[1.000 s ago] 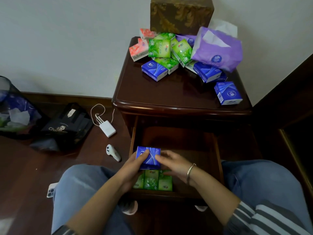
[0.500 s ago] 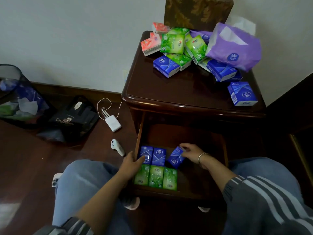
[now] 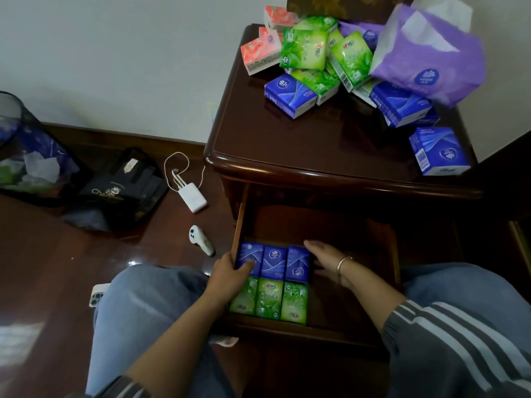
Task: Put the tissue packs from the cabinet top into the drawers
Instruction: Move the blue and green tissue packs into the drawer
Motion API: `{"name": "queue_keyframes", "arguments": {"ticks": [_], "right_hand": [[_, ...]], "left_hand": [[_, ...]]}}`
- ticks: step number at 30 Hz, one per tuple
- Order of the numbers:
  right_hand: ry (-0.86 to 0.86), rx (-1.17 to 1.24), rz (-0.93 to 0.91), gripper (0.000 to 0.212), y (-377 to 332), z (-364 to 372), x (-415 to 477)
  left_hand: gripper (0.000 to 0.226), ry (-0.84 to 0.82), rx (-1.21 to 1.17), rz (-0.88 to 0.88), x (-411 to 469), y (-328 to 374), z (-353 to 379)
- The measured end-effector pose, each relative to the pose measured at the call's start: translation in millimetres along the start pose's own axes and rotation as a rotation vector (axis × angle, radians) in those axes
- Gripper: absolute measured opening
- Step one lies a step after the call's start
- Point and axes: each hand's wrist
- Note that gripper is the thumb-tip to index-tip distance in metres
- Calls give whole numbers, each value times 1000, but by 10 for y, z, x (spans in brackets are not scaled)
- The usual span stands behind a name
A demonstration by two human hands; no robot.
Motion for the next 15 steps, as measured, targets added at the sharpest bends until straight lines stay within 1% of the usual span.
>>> {"name": "queue_keyframes", "arguments": {"ticks": [1, 3, 6, 10, 11, 13, 15], "right_hand": [[-49, 23, 17, 44, 31, 48, -2], [-86, -52, 27, 46, 89, 146, 1], [-71, -108, -11, 54, 139, 197, -10], [-50, -153, -39, 65, 186, 213, -134], [-32, -156, -52, 65, 182, 223, -167], [11, -151, -78, 63, 146, 258, -266], [22, -176, -98, 58, 89, 293, -420]], "left_hand": [[31, -7, -4, -11, 2, -4, 3], [38, -26, -24, -28, -11, 11, 11], [51, -24, -24, -40, -42, 43, 2], [58, -42, 27, -51, -97, 70, -7], [56, -48, 30, -44, -110, 72, -15], [43, -74, 3, -12, -135, 76, -39], [35, -98, 2, -8, -180, 96, -60]]}}
Point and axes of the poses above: each hand's wrist, its own x-axis towards the middle knuckle, its own z-axis out of the palm, y = z × x, and after that the axes turned 15 degrees about -y, right-handed
